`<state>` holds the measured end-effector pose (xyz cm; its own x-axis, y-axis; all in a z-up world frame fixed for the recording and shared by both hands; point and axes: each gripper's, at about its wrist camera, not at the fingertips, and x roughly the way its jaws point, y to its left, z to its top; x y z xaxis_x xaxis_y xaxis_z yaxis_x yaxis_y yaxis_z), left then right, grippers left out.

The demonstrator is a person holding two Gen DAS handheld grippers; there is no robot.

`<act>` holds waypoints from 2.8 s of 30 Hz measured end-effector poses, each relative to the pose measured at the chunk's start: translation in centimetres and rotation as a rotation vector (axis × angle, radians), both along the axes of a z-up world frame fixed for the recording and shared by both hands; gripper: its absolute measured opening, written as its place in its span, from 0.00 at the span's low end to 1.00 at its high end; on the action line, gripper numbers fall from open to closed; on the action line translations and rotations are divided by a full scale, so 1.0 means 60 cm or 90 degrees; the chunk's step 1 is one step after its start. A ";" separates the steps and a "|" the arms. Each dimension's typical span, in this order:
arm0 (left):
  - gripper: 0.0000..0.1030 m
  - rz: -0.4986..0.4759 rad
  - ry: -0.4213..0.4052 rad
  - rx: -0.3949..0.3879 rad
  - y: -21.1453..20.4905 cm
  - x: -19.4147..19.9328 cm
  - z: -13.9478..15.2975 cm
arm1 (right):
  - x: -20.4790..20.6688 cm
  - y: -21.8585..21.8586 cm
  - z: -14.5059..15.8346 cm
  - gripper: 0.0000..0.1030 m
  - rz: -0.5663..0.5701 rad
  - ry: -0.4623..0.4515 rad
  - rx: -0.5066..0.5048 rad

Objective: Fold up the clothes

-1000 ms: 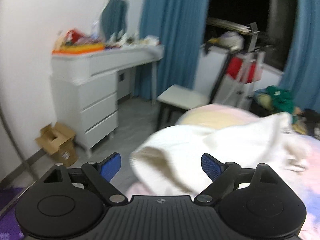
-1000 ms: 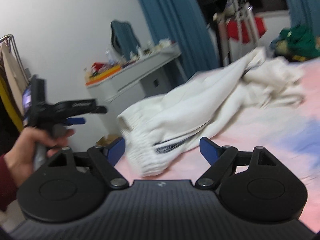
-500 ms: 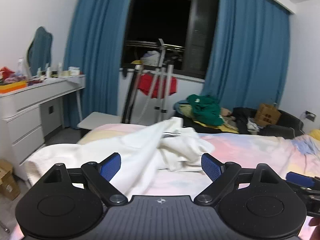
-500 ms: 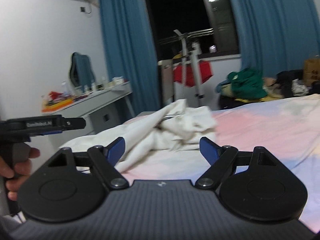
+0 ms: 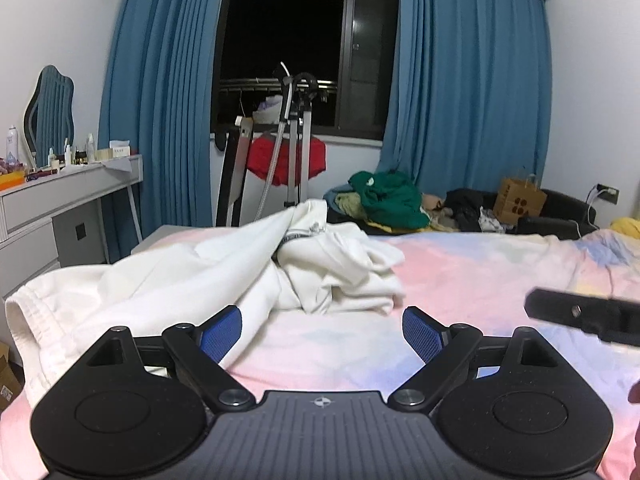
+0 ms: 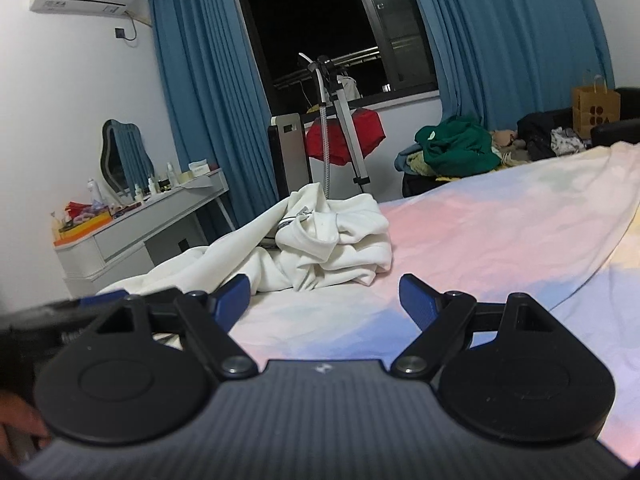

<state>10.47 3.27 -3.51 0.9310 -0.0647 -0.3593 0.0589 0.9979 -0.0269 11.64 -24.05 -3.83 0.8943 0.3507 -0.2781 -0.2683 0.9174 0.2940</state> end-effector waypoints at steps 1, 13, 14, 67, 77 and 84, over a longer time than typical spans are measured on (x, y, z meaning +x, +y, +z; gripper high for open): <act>0.86 0.000 0.001 0.003 -0.001 0.000 -0.004 | 0.000 0.002 -0.001 0.81 0.000 0.000 -0.001; 0.88 0.013 -0.004 -0.002 0.020 -0.017 0.013 | -0.011 0.004 -0.011 0.81 -0.022 0.001 -0.005; 0.88 0.015 -0.004 -0.002 0.021 -0.020 0.015 | -0.013 0.004 -0.012 0.81 -0.024 -0.001 -0.002; 0.90 0.118 0.022 -0.076 0.132 0.119 -0.100 | 0.467 -0.034 0.060 0.23 -0.198 -0.059 -0.054; 0.91 0.117 0.043 -0.031 0.117 0.151 -0.123 | 0.550 -0.265 -0.112 0.23 -0.376 0.143 -0.003; 0.91 0.110 0.038 -0.024 0.112 0.156 -0.120 | 0.499 -0.277 -0.110 0.35 -0.335 0.157 0.057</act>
<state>19.84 9.96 -10.70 0.9067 0.0793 -0.4142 -0.1156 0.9913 -0.0632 41.59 -40.70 -10.42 0.8671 -0.0914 -0.4897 0.3024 0.8777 0.3717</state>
